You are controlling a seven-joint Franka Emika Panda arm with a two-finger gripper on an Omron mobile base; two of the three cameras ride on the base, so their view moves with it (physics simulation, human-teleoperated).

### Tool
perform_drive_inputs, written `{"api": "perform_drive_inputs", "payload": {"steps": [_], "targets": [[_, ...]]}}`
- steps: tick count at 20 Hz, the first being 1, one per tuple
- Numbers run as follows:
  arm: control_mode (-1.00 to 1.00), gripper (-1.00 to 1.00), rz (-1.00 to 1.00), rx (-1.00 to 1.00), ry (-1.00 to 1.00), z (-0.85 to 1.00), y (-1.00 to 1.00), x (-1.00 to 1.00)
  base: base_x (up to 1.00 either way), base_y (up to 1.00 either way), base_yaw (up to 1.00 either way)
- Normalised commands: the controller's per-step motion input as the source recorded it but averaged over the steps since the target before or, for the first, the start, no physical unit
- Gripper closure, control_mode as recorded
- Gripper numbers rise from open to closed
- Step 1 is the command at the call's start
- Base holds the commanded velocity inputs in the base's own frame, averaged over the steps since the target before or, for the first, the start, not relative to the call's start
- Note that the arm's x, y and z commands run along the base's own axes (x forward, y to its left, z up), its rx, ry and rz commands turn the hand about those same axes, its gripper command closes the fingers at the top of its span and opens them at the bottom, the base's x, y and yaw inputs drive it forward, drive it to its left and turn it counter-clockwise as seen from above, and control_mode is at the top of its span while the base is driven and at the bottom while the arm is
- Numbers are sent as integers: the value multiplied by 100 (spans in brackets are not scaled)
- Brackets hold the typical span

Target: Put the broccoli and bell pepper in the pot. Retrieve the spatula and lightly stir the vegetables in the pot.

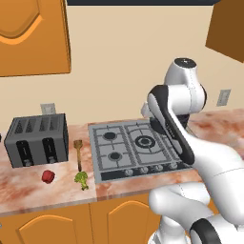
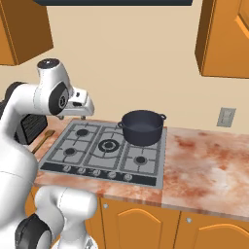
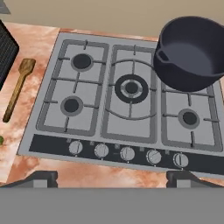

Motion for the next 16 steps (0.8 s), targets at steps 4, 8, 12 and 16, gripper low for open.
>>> {"api": "perform_drive_inputs", "payload": {"steps": [4,8,12,16], "targets": [[-100,-100,10,3,2,-15,74,-1,0,0,0],[-100,-100,17,20,0,-80,92,-1,0,0,0],[-100,-100,22,10,5,-57,100,-8,0,0,0],[-100,-100,12,-3,22,-10,100,-1,0,0,0]]}}
